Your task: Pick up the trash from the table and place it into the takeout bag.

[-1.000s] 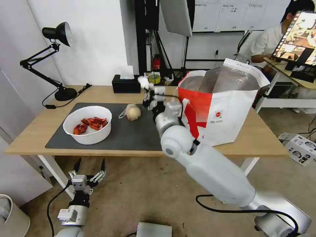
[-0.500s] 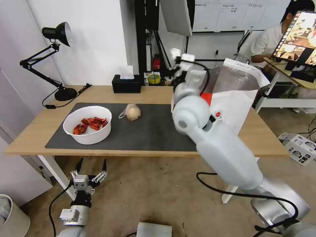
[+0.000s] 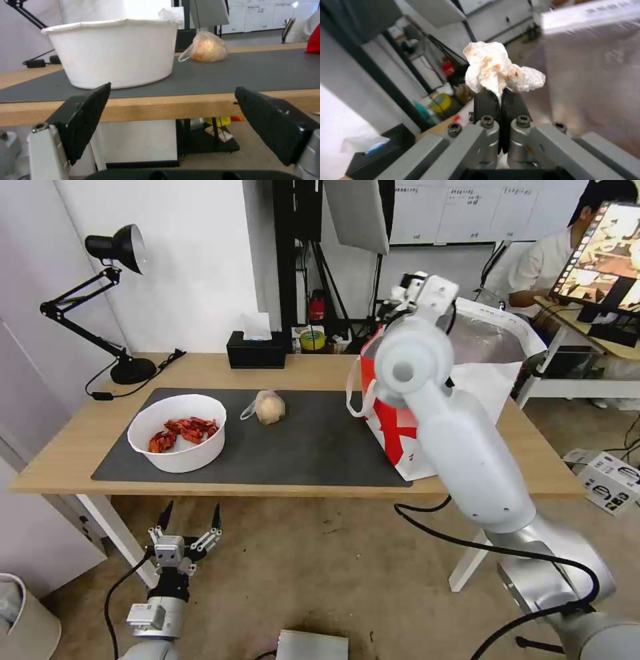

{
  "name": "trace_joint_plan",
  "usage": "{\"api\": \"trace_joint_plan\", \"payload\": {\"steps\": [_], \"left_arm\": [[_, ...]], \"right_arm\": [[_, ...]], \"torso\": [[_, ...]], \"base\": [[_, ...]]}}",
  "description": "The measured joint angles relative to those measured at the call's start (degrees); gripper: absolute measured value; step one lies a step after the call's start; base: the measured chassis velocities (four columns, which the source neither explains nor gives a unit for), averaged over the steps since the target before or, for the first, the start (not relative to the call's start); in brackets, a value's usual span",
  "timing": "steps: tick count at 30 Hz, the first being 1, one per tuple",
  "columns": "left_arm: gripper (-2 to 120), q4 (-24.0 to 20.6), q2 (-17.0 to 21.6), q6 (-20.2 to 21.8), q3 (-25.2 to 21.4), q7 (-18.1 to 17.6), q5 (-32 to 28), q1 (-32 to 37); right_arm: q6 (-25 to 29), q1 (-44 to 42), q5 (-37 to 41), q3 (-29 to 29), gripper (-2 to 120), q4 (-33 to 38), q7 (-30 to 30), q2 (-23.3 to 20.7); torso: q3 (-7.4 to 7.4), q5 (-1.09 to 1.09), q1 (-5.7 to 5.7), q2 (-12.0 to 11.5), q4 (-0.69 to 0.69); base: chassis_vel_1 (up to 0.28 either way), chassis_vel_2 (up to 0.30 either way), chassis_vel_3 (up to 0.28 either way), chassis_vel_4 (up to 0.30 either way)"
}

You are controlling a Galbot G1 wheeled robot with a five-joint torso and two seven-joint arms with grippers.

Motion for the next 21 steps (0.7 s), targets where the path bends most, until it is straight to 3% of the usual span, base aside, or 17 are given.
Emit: {"api": "trace_joint_plan", "payload": {"steps": [6,15,21], "left_arm": [[100,0.1,-0.1,0.0,0.7,0.0,0.1,-0.1],[100,0.0,-0.4,0.0,1.0,0.0,0.4,0.1],[100,-0.1,-0.4,-0.1,0.9,0.0,0.5,0.2]], "right_arm": [[2.4,-0.8,7.2,2.0,0,-0.8,3.8,-1.3],[3.4,-2.2,9.7,2.8,0,-1.1,5.1,-1.1],[3.7,-2.9,10.4,3.3,15,-0.5,4.7,-1.1]], "torso": [[0.0,0.0,0.0,0.0,-0.01],[0.0,0.0,0.0,0.0,0.0],[0.0,0.0,0.0,0.0,0.0]], "base": [[0.0,0.0,0.0,0.0],[0.0,0.0,0.0,0.0],[0.0,0.0,0.0,0.0]]}}
